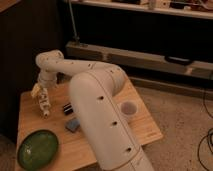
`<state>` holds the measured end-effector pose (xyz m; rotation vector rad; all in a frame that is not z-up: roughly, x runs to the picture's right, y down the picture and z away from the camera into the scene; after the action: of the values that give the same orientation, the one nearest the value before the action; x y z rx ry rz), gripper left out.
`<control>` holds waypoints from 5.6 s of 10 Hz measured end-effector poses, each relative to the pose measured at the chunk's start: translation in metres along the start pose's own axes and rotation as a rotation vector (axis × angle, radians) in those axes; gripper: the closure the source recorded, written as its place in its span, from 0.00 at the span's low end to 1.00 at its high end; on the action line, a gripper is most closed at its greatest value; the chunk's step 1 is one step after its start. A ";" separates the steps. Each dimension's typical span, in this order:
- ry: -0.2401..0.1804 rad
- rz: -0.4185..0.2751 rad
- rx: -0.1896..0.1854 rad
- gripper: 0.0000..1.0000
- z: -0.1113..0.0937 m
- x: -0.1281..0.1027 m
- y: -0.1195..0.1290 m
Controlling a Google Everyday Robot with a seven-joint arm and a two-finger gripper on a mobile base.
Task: Place the bottle in the ceramic bowl
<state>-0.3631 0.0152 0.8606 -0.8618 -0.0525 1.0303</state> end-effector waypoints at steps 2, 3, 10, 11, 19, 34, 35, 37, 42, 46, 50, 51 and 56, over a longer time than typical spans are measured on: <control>0.001 0.015 -0.007 0.20 0.010 0.001 -0.001; 0.003 0.021 -0.009 0.20 0.015 0.002 -0.002; 0.018 0.013 0.031 0.20 0.044 0.001 0.010; 0.020 0.021 0.034 0.20 0.050 0.003 0.008; 0.041 0.044 0.014 0.45 0.086 0.013 0.012; 0.053 -0.439 -0.322 1.00 -0.050 0.130 0.036; 0.092 -0.535 -0.303 1.00 -0.068 0.151 0.056; 0.148 -0.658 -0.265 1.00 -0.091 0.182 0.079; 0.203 -0.762 -0.317 1.00 -0.078 0.232 0.105; 0.208 -0.829 -0.389 0.88 -0.052 0.247 0.134; 0.298 -0.832 -0.329 0.49 -0.009 0.261 0.121; 0.316 -0.827 -0.313 0.41 0.001 0.265 0.118; 0.292 -0.774 -0.354 0.24 0.004 0.258 0.107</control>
<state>-0.3023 0.2393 0.7050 -1.1751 -0.3034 0.1630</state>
